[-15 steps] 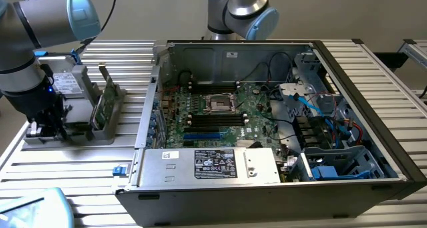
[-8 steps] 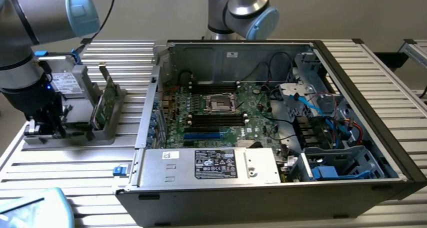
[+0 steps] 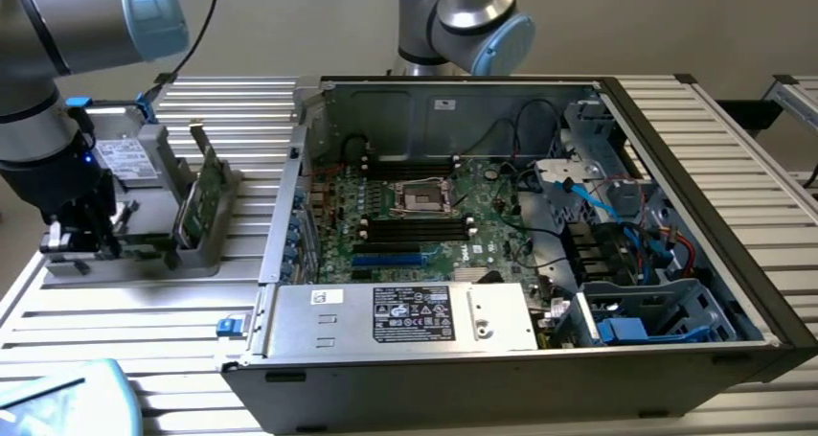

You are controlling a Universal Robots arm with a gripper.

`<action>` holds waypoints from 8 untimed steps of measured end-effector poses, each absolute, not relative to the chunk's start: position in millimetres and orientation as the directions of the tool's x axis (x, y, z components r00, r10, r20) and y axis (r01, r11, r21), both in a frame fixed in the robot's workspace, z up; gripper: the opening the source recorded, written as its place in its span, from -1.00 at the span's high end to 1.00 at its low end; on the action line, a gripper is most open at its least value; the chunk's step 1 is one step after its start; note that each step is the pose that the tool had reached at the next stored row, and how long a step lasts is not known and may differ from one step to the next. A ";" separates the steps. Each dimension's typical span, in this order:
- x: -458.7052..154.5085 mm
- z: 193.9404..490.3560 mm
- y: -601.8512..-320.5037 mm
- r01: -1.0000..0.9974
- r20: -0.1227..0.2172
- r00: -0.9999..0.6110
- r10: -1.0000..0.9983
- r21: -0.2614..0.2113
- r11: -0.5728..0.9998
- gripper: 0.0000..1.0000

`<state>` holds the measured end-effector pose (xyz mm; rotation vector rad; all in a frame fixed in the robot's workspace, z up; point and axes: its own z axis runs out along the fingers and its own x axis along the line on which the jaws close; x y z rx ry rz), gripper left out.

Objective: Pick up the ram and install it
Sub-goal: 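Pick up the ram and move it above insertion slot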

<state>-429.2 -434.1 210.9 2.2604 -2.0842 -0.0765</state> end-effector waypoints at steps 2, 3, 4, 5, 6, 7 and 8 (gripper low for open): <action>-429.1 214.9 -434.1 -0.993 0.008 0.081 -0.997 0.085 -0.080 0.72; -429.1 217.2 -434.0 -0.993 0.008 0.081 -0.997 0.086 -0.080 0.72; -429.1 219.8 -434.1 -0.993 0.008 0.081 -0.997 0.088 -0.080 0.72; -429.0 223.1 -434.1 -0.993 0.008 0.081 -0.997 0.090 -0.080 0.72; -428.9 226.8 -434.1 -0.992 0.007 0.081 -0.997 0.093 -0.080 0.72; -428.8 230.7 -434.1 -0.992 0.007 0.081 -0.997 0.096 -0.080 0.72; -428.6 234.7 -434.1 -0.992 0.007 0.082 -0.997 0.099 -0.080 0.72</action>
